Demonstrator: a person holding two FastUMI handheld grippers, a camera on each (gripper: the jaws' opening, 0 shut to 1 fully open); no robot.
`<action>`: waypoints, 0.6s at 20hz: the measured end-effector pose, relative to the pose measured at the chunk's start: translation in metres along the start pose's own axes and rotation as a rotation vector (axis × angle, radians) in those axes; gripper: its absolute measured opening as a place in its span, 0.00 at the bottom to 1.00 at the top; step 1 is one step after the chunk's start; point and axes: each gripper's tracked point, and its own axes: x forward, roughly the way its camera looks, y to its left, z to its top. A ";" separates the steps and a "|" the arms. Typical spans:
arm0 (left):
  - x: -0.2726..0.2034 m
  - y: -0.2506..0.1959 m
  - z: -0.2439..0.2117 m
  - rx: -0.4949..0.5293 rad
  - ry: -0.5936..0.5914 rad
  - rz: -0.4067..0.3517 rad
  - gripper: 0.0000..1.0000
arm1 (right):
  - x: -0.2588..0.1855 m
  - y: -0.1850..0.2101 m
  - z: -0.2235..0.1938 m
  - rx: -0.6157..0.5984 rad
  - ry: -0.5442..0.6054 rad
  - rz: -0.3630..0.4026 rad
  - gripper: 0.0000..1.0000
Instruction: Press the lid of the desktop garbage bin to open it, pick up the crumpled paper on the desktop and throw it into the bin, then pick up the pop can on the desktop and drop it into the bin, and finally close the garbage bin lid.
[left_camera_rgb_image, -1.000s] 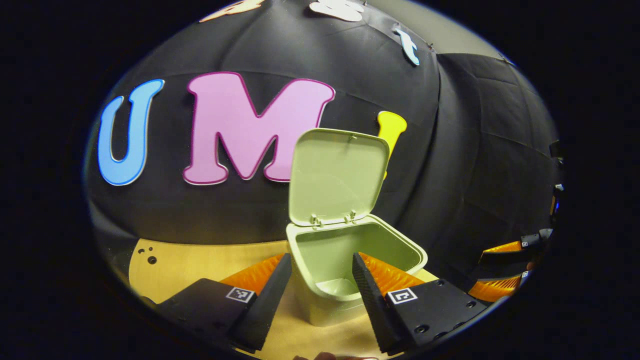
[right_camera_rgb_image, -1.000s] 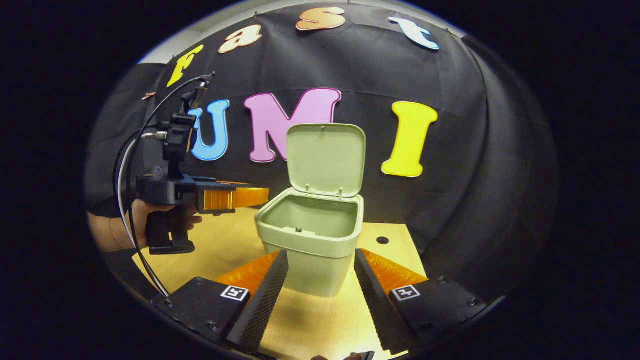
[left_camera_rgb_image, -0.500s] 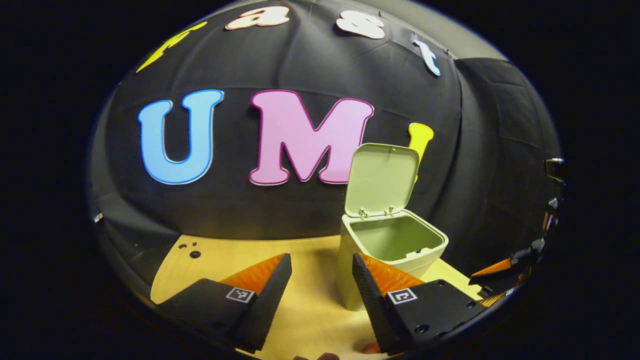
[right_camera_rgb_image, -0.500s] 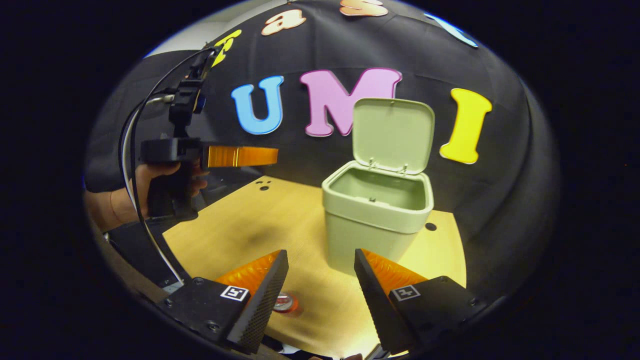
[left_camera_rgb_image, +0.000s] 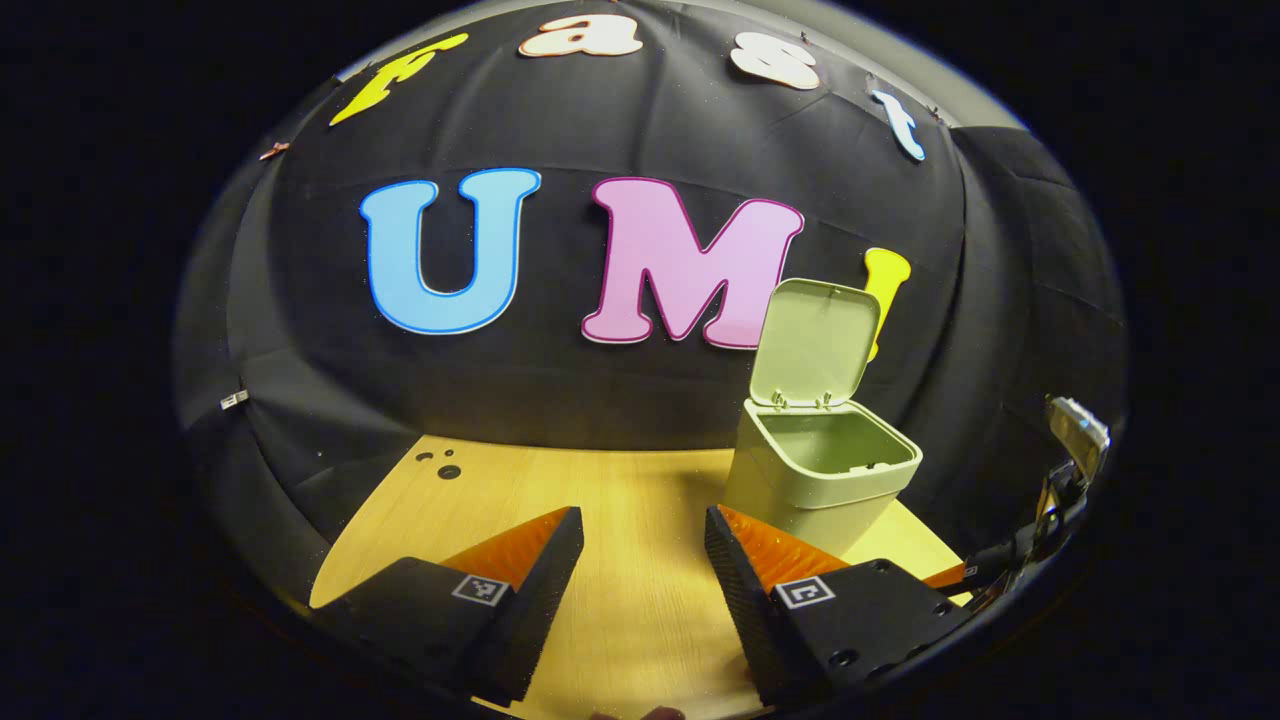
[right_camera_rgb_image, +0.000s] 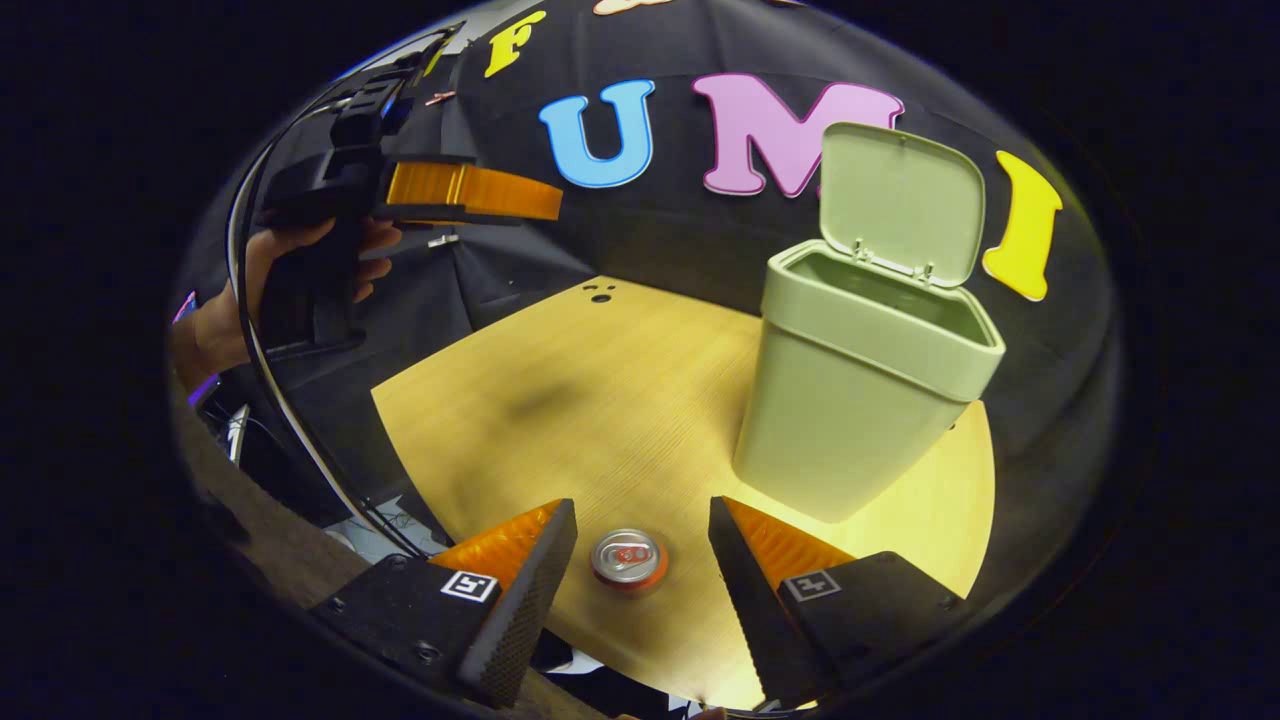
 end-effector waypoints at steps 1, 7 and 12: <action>-0.003 0.005 -0.003 -0.002 0.007 0.009 0.81 | 0.005 0.003 -0.007 -0.003 0.020 0.007 0.88; -0.020 0.033 -0.018 -0.019 0.037 0.056 0.81 | 0.032 0.001 -0.049 0.023 0.111 0.008 0.87; -0.025 0.051 -0.021 -0.022 0.044 0.077 0.82 | 0.048 0.005 -0.068 0.036 0.170 0.010 0.86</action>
